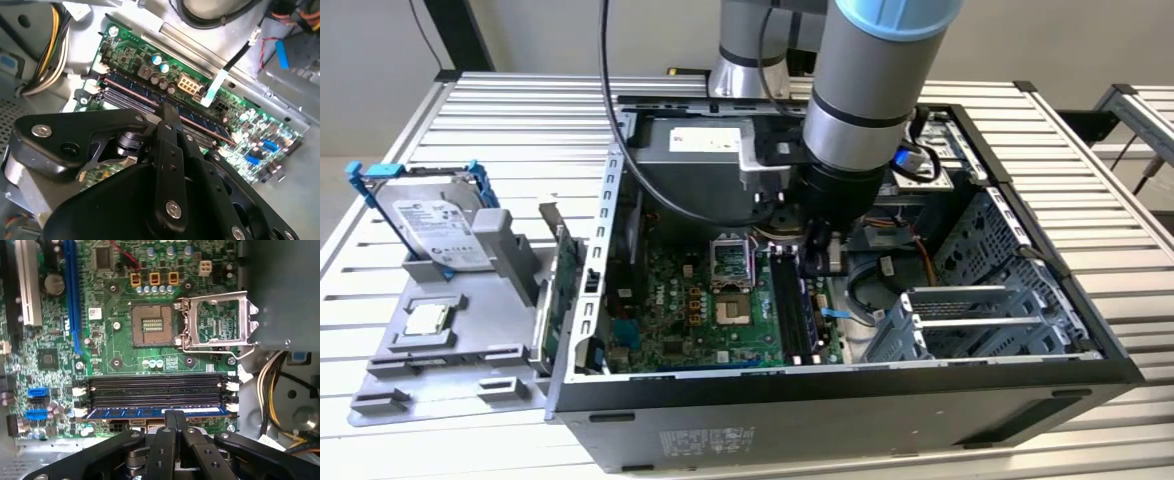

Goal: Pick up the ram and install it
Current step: 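Press down the ram until it locks into place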

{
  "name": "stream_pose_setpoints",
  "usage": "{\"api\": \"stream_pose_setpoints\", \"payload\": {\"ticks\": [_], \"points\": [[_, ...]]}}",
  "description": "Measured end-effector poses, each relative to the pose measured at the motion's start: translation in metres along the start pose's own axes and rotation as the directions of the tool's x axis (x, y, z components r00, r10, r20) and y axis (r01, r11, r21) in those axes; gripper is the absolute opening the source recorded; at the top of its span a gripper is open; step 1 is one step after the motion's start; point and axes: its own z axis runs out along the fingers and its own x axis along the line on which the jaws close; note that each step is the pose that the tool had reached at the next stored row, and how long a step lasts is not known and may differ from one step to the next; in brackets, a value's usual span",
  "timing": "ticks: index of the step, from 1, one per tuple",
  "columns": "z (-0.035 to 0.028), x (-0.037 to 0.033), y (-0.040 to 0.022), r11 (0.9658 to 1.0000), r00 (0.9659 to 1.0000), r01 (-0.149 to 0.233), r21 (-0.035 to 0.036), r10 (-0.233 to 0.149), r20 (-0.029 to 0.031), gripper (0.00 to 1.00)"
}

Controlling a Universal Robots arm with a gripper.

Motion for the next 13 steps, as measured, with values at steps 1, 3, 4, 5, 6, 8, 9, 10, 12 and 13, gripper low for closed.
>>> {"api": "stream_pose_setpoints", "payload": {"ticks": [1, 3, 4, 5, 6, 8, 9, 10, 12, 13], "points": [[0.0002, 0.0, 0.0, 0.9999, 0.9999, 0.017, 0.0001, -0.017, 0.0001, 0.0], [0.0007, 0.0, 0.0002, 0.9986, 0.9986, 0.052, 0.0005, -0.052, 0.0002, 0.0], [0.0008, 0.0, 0.0004, 0.9978, 0.9978, 0.066, 0.0007, -0.066, 0.0003, 0.0], [0.0009, 0.0002, 0.0004, 0.9977, 0.9977, 0.068, 0.0007, -0.068, 0.0002, 0.0], [0.0008, 0.0002, 0.0004, 0.9977, 0.9977, 0.068, -0.0001, -0.068, 0.0001, 0.0], [0.001, 0.0015, 0.0003, 0.9977, 0.9977, 0.068, -0.0006, -0.068, 0.0002, 0.0], [0.0017, 0.0034, 0.0003, 0.9977, 0.9977, 0.068, -0.0006, -0.068, 0.0004, 0.0], [0.0033, 0.0054, 0.0003, 0.9977, 0.9977, 0.068, -0.0007, -0.068, 0.0003, 0.0], [0.0062, 0.011, 0.0001, 0.9977, 0.9977, 0.068, -0.0006, -0.068, 0.0005, 0.0], [0.008, 0.0115, 0.0003, 0.9977, 0.9977, 0.068, -0.0007, -0.068, 0.0005, 0.0]]}}
